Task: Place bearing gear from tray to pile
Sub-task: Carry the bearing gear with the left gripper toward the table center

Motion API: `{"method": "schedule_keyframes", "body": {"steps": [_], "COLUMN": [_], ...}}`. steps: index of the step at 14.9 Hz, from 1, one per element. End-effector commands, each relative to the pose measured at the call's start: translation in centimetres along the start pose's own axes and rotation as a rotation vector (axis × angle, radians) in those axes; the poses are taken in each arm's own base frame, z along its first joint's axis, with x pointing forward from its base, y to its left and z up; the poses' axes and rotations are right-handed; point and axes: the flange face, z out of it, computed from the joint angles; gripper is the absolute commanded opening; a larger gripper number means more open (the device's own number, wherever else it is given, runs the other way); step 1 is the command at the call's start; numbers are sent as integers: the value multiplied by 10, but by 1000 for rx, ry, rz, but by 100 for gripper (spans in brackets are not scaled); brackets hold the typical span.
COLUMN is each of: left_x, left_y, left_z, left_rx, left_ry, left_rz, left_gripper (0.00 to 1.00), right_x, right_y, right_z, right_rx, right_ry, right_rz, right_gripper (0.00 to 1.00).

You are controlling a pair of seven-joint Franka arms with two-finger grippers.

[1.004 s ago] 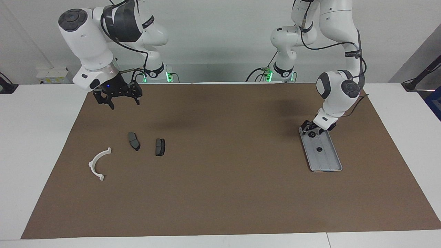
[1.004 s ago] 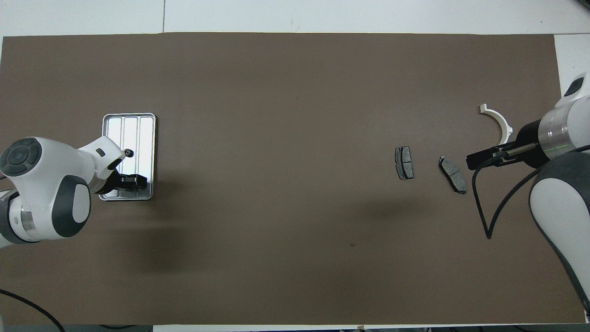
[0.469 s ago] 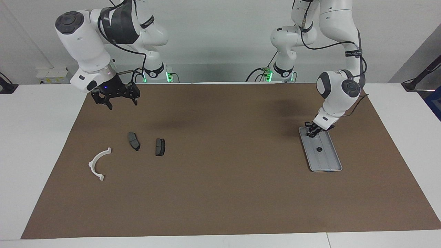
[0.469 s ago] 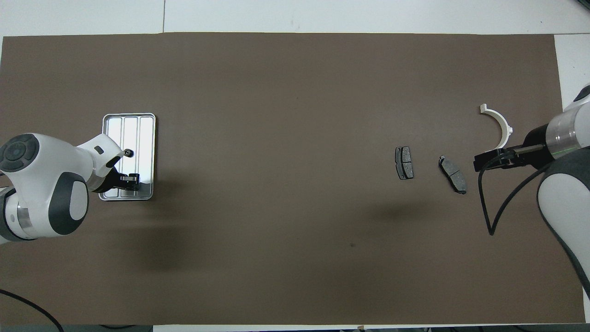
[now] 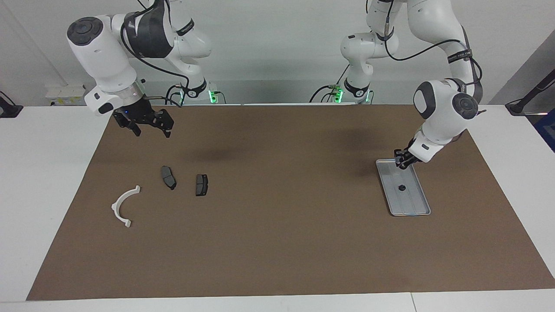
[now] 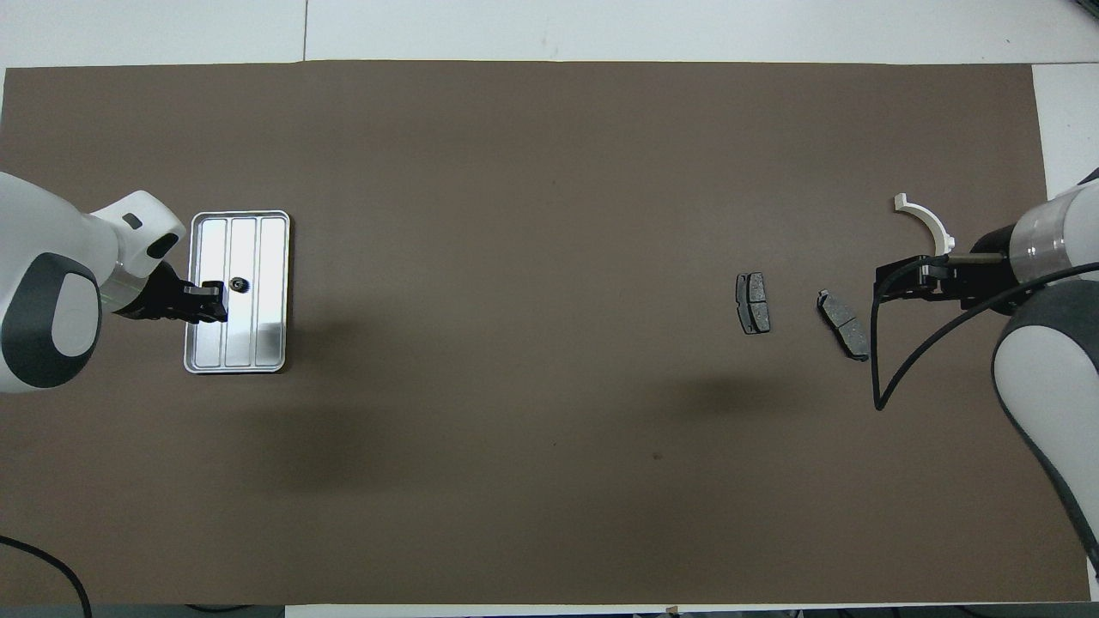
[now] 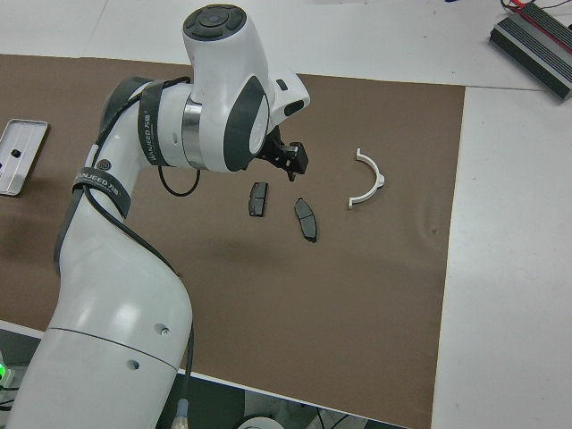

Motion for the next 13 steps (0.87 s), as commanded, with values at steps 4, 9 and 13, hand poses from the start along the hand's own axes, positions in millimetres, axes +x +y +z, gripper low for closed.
{"method": "schedule_keyframes", "body": {"steps": [4, 9, 13], "left_x": [9, -27, -31], "left_y": [153, 297, 392], "left_z": [-50, -42, -4], "left_rx": [-15, -28, 8], "left_ry": [32, 51, 18], "left_rz": [-171, -181, -155], "left_gripper": [0, 0, 0], "right_x": [1, -1, -2], "right_y": [-6, -11, -6], "right_z": [-3, 1, 1], "right_rx": [17, -36, -37], "right_ry": [19, 21, 7], "right_rz": [-116, -139, -155], "right_gripper": [100, 100, 100]}}
